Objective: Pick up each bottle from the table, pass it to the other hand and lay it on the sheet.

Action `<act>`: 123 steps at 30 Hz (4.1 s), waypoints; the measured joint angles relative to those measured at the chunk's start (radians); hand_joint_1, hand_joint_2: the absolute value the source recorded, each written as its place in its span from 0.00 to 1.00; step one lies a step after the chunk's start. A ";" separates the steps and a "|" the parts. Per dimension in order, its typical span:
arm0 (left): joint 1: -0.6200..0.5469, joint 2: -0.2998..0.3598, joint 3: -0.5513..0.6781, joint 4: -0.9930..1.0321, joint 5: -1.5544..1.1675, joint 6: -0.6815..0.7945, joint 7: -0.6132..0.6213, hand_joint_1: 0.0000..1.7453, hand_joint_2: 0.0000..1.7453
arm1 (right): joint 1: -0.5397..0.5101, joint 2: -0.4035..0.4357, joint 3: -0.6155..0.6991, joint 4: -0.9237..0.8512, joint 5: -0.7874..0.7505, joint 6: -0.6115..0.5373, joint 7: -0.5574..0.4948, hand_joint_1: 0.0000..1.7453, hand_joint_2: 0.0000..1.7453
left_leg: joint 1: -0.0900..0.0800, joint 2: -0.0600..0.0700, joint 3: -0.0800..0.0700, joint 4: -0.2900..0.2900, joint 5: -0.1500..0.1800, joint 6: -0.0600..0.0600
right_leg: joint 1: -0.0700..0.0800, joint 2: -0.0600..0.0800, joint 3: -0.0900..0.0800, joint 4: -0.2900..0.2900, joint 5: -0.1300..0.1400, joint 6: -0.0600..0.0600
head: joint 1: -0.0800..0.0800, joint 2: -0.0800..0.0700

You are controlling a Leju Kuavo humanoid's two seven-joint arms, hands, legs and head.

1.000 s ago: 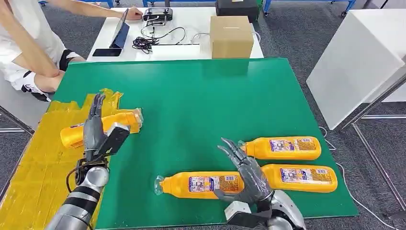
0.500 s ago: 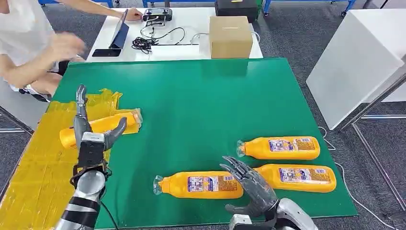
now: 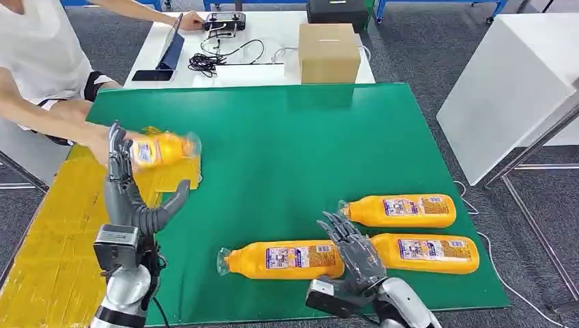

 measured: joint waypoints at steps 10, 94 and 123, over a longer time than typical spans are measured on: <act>0.000 -0.015 -0.049 -0.001 0.002 -0.001 0.008 0.00 1.00 | -0.097 0.065 0.053 0.102 0.010 0.015 0.026 0.00 1.00 | 0.000 -0.001 -0.001 0.000 0.000 0.000 | 0.000 0.000 0.000 0.000 0.000 0.000 | 0.000 0.000; -0.007 -0.019 -0.088 0.017 0.318 -0.222 0.168 0.00 1.00 | -0.134 0.283 -0.197 0.238 -0.224 -0.357 -0.152 1.00 1.00 | 0.000 -0.001 0.002 0.000 0.000 0.000 | 0.000 0.000 0.002 0.000 0.000 0.000 | 0.000 0.000; -0.081 0.007 -0.073 0.128 0.615 -0.484 0.260 0.00 1.00 | -0.158 0.312 -0.171 0.214 -0.324 -0.363 -0.233 1.00 1.00 | 0.000 -0.001 0.001 0.000 0.000 0.000 | 0.000 0.000 0.001 0.000 0.000 0.000 | 0.000 0.000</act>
